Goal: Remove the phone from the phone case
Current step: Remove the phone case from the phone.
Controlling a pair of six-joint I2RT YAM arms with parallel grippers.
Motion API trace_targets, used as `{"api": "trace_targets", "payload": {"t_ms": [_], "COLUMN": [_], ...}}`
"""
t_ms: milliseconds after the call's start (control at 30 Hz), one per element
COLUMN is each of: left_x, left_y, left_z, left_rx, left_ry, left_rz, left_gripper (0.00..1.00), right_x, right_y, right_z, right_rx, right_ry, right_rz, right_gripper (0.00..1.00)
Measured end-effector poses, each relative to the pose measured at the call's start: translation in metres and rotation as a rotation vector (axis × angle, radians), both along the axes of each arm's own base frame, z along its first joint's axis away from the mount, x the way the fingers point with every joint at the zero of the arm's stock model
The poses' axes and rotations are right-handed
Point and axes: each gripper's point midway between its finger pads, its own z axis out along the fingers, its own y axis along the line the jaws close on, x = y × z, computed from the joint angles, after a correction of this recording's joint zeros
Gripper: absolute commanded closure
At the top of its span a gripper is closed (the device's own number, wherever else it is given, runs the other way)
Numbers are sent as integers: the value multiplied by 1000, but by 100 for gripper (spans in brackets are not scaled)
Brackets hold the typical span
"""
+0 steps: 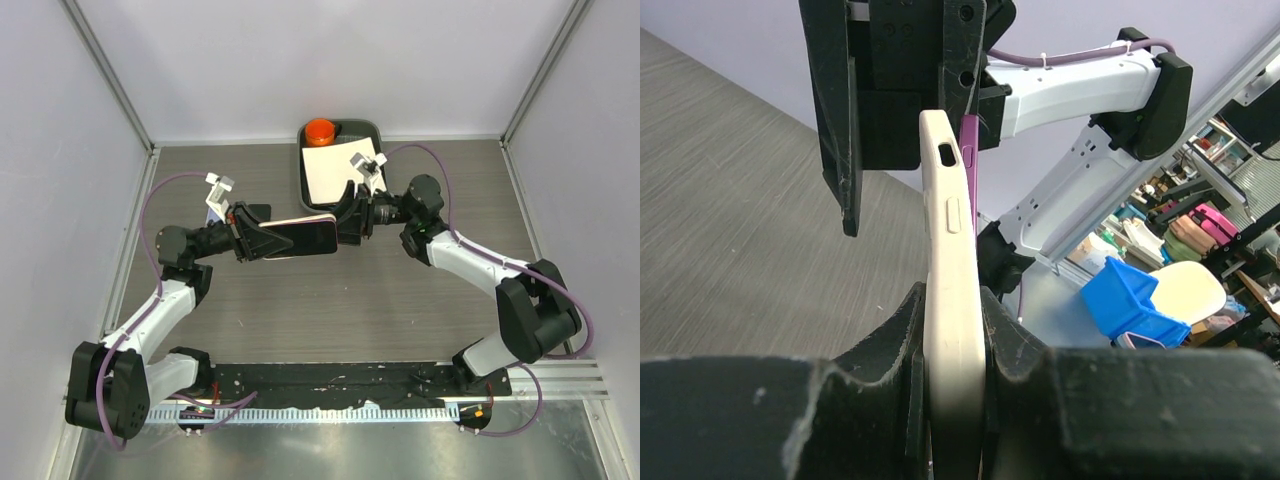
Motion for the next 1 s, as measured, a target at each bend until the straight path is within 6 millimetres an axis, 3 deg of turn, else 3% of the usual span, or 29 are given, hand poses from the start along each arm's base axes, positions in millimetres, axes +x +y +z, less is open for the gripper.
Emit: {"api": "trace_targets", "payload": {"t_ms": [1000], "left_x": [1], "left_y": [2], "left_z": [-4], "left_rx": [3], "left_ry": [9], "left_rz": [8], "left_gripper": [100], "right_x": [-3], "right_y": [11], "right_z": [-6], "right_rx": [2], "right_ry": [36], "right_rz": [20], "right_gripper": [52]}}
